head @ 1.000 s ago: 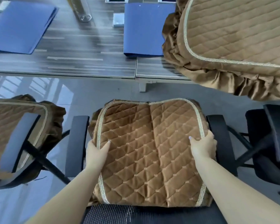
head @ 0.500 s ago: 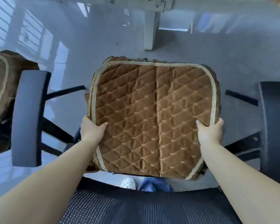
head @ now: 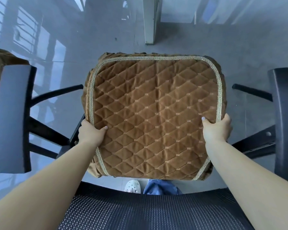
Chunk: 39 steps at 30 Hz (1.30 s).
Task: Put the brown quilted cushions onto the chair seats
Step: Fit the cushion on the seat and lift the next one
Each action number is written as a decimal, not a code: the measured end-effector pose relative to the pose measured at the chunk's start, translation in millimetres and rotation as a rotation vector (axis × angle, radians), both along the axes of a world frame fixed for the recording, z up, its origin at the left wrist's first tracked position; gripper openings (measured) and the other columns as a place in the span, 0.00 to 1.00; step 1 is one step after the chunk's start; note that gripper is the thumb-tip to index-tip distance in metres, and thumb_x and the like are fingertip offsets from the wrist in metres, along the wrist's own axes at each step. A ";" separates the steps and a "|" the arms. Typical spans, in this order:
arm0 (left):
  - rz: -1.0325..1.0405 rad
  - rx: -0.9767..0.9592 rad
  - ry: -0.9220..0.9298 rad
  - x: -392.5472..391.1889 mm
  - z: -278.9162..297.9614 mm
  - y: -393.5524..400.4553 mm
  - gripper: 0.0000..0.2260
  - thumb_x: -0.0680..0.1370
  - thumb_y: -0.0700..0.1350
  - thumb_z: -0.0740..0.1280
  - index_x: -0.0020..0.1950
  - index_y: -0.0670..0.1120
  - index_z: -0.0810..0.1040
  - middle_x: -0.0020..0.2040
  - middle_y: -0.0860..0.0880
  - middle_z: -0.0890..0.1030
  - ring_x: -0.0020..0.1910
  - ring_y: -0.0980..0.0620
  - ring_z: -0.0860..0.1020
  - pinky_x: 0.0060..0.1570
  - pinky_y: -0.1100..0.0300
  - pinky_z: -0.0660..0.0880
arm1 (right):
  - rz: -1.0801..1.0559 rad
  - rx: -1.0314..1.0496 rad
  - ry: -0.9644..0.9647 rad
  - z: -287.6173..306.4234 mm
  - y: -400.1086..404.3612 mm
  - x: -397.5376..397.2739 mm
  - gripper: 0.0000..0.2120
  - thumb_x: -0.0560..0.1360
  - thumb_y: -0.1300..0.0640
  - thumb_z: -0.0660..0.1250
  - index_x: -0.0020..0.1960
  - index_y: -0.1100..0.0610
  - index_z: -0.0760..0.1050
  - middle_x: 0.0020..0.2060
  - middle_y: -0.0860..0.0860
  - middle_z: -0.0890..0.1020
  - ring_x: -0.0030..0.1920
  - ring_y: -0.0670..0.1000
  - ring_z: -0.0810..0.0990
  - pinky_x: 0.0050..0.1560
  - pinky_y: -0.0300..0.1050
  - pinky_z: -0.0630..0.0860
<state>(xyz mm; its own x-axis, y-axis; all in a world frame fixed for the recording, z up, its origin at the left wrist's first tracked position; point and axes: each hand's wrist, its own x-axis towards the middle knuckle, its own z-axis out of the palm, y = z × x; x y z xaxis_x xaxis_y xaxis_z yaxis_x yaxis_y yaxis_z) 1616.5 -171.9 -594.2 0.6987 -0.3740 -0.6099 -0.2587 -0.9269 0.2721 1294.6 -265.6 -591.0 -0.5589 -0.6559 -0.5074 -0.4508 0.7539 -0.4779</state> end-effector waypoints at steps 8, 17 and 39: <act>-0.021 -0.017 0.012 -2.6 10.1 -2.1 0.42 0.70 0.59 0.72 0.76 0.45 0.58 0.72 0.39 0.66 0.70 0.36 0.67 0.67 0.39 0.66 | -0.019 0.055 -0.075 17.3 -5.4 -5.1 0.34 0.74 0.52 0.69 0.75 0.51 0.56 0.70 0.59 0.62 0.66 0.61 0.69 0.59 0.52 0.71; -0.123 -0.363 0.379 -37.2 124.5 -34.1 0.06 0.75 0.52 0.70 0.51 0.54 0.81 0.52 0.53 0.83 0.55 0.52 0.80 0.55 0.55 0.76 | 0.167 -0.075 -0.359 113.6 2.9 10.4 0.14 0.75 0.57 0.67 0.61 0.53 0.76 0.55 0.50 0.81 0.56 0.53 0.79 0.51 0.43 0.71; -0.513 -0.814 0.558 -237.2 501.2 -64.0 0.10 0.76 0.49 0.70 0.55 0.46 0.80 0.49 0.49 0.83 0.50 0.51 0.81 0.53 0.52 0.77 | 0.167 -0.605 -0.488 522.6 55.5 -170.2 0.09 0.75 0.61 0.67 0.54 0.53 0.76 0.43 0.52 0.80 0.45 0.49 0.80 0.46 0.41 0.76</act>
